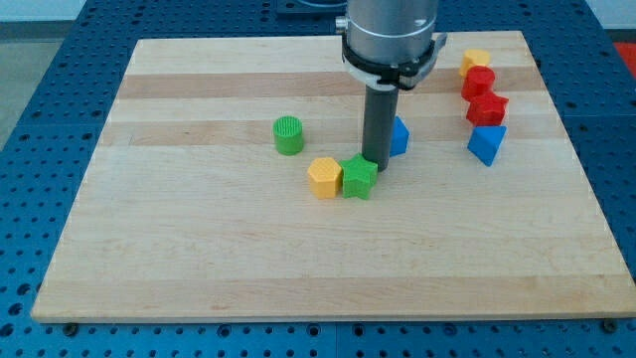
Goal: Push the blue cube towards the blue triangle
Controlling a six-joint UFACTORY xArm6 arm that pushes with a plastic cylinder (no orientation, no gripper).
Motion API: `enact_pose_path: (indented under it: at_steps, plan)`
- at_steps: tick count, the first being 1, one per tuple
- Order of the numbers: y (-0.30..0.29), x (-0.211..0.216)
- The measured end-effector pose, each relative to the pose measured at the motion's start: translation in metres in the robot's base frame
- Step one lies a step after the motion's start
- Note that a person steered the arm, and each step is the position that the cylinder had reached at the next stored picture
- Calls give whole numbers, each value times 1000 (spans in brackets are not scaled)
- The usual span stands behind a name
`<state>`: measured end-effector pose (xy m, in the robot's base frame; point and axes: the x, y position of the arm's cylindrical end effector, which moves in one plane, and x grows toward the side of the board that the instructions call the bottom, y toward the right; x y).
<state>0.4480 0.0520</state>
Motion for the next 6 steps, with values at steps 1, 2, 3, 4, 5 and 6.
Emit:
enact_pose_path:
  at_steps: [1,2,3,4,5,6]
  plan:
    - [0,-5]
    - [-12,-29]
    - [-39,-65]
    - [-10,-73]
    - [-4,-72]
    - [-3,-48]
